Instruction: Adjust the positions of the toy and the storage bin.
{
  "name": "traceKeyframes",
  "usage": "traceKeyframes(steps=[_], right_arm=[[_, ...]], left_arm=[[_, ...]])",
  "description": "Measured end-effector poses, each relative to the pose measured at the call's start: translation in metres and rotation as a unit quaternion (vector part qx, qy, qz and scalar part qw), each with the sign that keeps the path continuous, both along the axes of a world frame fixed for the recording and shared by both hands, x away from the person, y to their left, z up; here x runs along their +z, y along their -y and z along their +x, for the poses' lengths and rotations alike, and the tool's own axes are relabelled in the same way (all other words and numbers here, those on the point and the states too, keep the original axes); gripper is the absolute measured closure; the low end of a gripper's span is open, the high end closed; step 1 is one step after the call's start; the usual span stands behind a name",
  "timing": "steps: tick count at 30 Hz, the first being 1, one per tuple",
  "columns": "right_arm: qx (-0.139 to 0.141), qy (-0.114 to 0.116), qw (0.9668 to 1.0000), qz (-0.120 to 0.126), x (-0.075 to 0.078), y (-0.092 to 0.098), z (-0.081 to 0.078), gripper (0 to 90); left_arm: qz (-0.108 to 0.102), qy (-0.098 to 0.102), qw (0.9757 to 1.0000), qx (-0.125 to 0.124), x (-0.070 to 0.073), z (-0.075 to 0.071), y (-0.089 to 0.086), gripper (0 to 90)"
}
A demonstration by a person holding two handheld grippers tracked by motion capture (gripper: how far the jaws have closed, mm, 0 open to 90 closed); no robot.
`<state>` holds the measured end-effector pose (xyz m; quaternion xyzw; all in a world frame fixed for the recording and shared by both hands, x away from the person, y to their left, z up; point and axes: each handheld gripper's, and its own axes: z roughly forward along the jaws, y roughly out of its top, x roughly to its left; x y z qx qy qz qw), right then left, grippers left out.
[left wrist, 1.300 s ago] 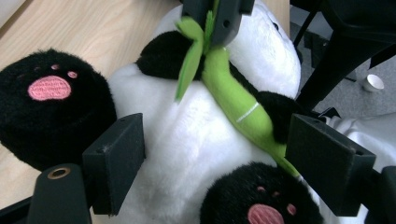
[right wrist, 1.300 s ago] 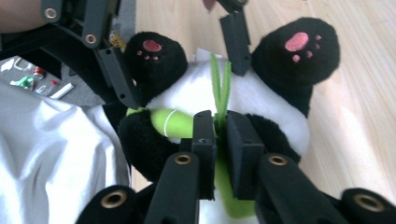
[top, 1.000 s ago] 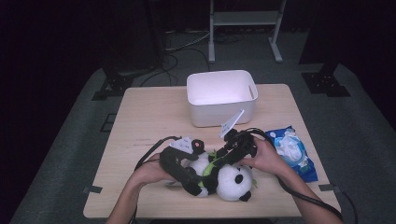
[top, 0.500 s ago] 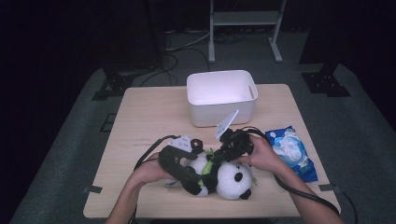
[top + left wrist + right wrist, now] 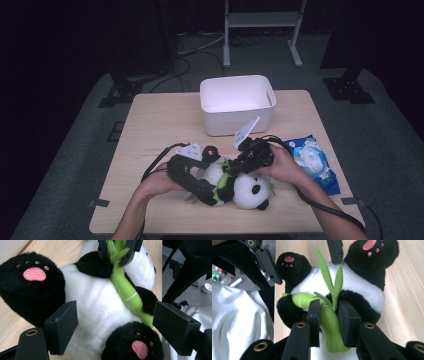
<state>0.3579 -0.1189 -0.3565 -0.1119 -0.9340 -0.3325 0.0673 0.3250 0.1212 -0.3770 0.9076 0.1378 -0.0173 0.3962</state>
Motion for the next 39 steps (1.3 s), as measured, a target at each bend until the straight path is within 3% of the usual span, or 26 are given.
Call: traceKeyframes(steps=[7,15,24,34,39], right_arm=[[-0.008,-0.010,0.9999,0.010,0.001,0.007,0.000,59.1],[-0.019,-0.013,0.9995,0.022,0.005,0.015,0.001,54.0],[-0.040,-0.007,0.9986,0.035,0.020,0.030,0.005,46.3],[-0.062,0.000,0.9973,0.040,0.036,0.045,0.020,42.2],[-0.071,0.001,0.9970,0.030,0.041,0.048,0.029,41.5]], left_arm=[[-0.011,0.007,0.9998,0.013,0.005,0.000,-0.010,18.7],[-0.021,0.012,0.9992,0.031,0.009,0.000,-0.028,18.7],[-0.030,0.020,0.9977,0.058,0.010,0.003,-0.049,18.4],[-0.029,0.026,0.9952,0.090,0.009,0.005,-0.069,13.3],[-0.029,0.030,0.9944,0.097,0.010,0.007,-0.077,13.2]])
